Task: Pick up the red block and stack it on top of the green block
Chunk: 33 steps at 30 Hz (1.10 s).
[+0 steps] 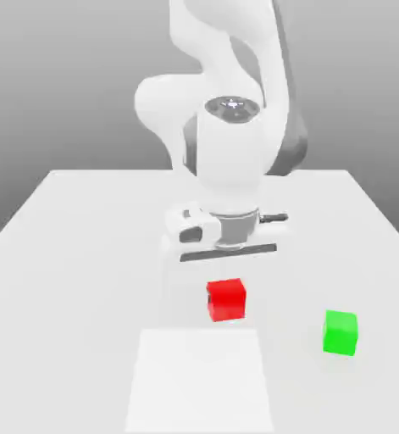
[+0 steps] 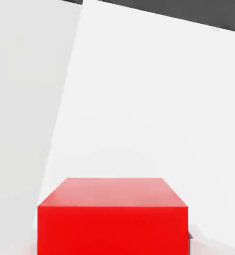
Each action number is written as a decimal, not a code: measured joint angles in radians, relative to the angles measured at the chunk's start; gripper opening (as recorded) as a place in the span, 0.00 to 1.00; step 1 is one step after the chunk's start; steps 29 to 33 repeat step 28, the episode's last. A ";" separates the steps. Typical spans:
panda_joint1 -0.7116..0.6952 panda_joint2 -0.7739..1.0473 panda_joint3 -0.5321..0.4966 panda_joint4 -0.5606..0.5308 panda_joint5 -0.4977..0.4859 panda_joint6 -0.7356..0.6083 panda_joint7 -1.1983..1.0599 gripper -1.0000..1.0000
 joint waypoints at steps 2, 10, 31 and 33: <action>0.046 0.007 0.039 0.025 0.008 -0.018 -0.007 0.00; 0.216 0.045 0.177 0.117 0.027 -0.075 -0.023 0.00; 0.219 0.266 0.140 0.132 -0.176 0.118 0.123 1.00; 0.219 0.266 0.140 0.132 -0.176 0.118 0.123 1.00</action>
